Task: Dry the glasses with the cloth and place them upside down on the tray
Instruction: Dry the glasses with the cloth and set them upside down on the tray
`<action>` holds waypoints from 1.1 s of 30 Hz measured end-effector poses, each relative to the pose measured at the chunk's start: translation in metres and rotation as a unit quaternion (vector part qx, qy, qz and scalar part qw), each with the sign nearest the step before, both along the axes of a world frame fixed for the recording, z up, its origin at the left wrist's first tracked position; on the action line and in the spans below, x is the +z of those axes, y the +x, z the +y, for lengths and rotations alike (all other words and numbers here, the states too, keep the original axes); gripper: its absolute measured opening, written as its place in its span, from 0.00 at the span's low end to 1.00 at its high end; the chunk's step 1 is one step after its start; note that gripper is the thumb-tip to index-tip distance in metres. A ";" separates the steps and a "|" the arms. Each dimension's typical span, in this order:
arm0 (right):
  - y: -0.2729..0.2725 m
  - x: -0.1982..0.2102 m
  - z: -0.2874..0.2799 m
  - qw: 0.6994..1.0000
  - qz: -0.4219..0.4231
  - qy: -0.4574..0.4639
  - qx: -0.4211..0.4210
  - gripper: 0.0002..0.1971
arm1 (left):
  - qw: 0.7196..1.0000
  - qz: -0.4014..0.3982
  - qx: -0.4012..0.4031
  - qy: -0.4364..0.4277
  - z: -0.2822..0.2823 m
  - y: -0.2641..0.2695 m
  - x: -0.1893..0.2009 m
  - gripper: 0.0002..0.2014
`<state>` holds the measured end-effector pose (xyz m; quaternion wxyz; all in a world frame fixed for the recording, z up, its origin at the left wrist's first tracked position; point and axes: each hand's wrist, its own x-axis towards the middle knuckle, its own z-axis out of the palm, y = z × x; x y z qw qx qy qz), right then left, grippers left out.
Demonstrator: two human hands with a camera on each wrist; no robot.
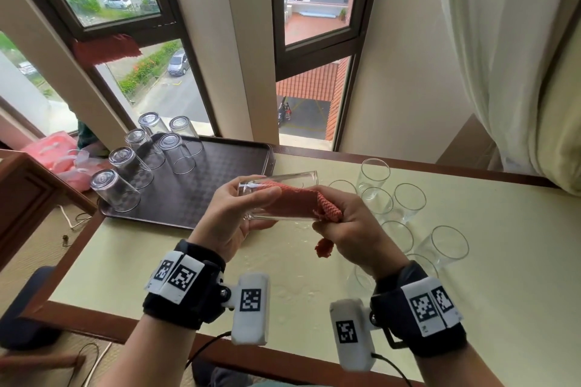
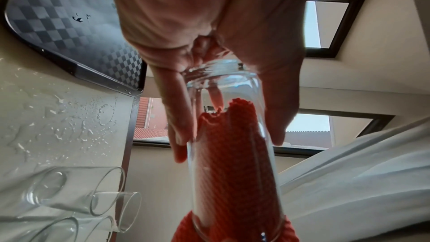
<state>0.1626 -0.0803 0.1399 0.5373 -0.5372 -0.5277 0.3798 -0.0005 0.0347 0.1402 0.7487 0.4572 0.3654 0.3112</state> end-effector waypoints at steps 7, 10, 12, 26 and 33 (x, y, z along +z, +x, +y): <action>0.002 -0.010 -0.005 0.969 -0.011 0.157 -0.191 0.11 | 0.999 -0.028 -0.006 -0.031 -0.001 0.006 0.003 0.28; -0.008 -0.011 -0.004 0.967 -0.020 0.161 -0.195 0.06 | 0.999 -0.025 -0.010 -0.047 -0.003 0.008 0.006 0.19; -0.015 -0.008 -0.001 0.968 0.005 0.152 -0.199 0.07 | 0.998 -0.028 -0.017 -0.054 -0.005 0.011 0.008 0.18; -0.005 0.003 0.002 0.963 -0.120 0.148 -0.193 0.17 | 0.996 -0.017 -0.044 -0.074 -0.001 0.007 0.016 0.22; -0.016 0.003 0.007 0.988 -0.033 0.073 -0.131 0.15 | 0.998 -0.013 -0.007 -0.057 -0.005 0.010 0.021 0.30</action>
